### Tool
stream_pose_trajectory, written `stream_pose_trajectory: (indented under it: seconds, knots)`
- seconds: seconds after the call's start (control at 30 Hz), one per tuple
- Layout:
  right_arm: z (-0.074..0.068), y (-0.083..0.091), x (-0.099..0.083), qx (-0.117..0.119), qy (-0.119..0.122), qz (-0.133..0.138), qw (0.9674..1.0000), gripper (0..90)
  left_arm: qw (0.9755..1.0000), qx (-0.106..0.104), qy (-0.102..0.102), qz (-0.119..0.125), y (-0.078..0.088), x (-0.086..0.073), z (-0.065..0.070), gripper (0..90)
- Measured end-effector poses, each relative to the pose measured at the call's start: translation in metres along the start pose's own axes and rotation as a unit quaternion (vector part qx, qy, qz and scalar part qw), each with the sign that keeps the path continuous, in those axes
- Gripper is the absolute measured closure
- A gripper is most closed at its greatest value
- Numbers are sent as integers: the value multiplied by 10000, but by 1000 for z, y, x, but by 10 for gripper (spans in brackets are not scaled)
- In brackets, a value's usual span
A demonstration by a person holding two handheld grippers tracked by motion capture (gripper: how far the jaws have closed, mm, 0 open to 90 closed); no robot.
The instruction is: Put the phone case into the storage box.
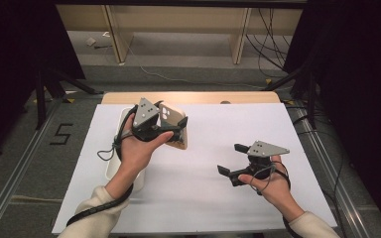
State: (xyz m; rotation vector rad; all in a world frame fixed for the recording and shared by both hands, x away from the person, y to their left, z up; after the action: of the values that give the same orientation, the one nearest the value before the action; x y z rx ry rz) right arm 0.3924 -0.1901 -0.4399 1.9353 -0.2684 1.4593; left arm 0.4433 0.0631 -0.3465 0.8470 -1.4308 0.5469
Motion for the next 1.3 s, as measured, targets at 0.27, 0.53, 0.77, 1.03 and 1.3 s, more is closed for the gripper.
stream_pose_trajectory:
  seconds: [0.27,0.53,0.77,1.03,1.3]
  knots:
    - [2,5,-2,-2,-4,45,10000,29,10000,59,-15,15,3,2,-4,104]
    - [5,11,-5,-47,-27,51,10000,31,10000,91,-32,6,4,3,-6,104]
    - [8,16,-8,-88,-52,64,9999,33,9999,125,-30,10,5,3,-9,104]
    - [10,20,-10,-129,-67,83,9999,36,9999,156,-13,15,7,4,-12,104]
    - [13,25,-12,-164,-89,102,9998,40,9998,206,-3,48,9,6,-16,104]
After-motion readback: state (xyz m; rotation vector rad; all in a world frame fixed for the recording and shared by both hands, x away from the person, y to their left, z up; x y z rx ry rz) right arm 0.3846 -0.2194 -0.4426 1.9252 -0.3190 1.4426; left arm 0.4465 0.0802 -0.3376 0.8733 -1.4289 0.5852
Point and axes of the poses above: each handheld gripper's, and its own axes: y roughly backward along the jaws, x roughly out of its top, z roughly to its right, the point moved 5 cm from there along -y, roughly forward along the jaws, and after that the axes turned 4 degrees about -y, right-handed, at the moved point
